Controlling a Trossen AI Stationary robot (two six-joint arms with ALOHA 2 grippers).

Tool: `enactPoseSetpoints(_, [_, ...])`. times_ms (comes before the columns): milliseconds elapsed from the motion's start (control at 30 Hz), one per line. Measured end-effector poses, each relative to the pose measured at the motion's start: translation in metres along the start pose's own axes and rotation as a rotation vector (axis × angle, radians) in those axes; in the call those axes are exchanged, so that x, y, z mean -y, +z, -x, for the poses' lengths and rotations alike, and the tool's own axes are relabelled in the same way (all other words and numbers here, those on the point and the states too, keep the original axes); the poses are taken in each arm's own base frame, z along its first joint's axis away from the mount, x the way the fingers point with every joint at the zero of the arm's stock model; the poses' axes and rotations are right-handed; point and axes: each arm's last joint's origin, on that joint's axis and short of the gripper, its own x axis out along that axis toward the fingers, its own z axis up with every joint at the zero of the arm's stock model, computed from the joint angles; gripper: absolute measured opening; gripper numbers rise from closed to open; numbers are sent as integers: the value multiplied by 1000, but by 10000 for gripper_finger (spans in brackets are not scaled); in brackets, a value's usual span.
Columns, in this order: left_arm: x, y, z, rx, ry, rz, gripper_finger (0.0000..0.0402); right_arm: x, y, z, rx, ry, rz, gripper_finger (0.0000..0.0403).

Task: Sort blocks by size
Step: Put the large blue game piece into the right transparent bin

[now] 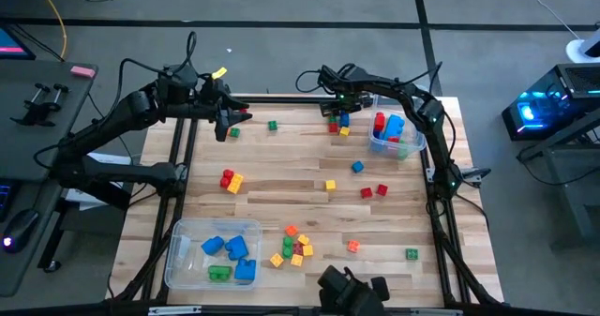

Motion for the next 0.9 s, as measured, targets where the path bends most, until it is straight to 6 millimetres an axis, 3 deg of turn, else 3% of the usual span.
enactPoseSetpoints(100, [0,0,0,0,0,0,161,0,0,0,-4,-5,13,123])
enactPoseSetpoints(300, [0,0,0,0,0,-1,161,-2,2,12,19,12,84,122])
enactPoseSetpoints(433, [0,1,0,5,0,-11,161,-4,14,58,139,49,128,122])
enactPoseSetpoints(600, [0,1,0,6,1,-28,161,2,20,137,309,117,190,122])
enactPoseSetpoints(733, [0,1,0,6,3,-30,161,15,-1,197,399,44,252,122])
enactPoseSetpoints(900, [0,1,0,8,17,-30,161,29,-37,226,380,-111,312,122])
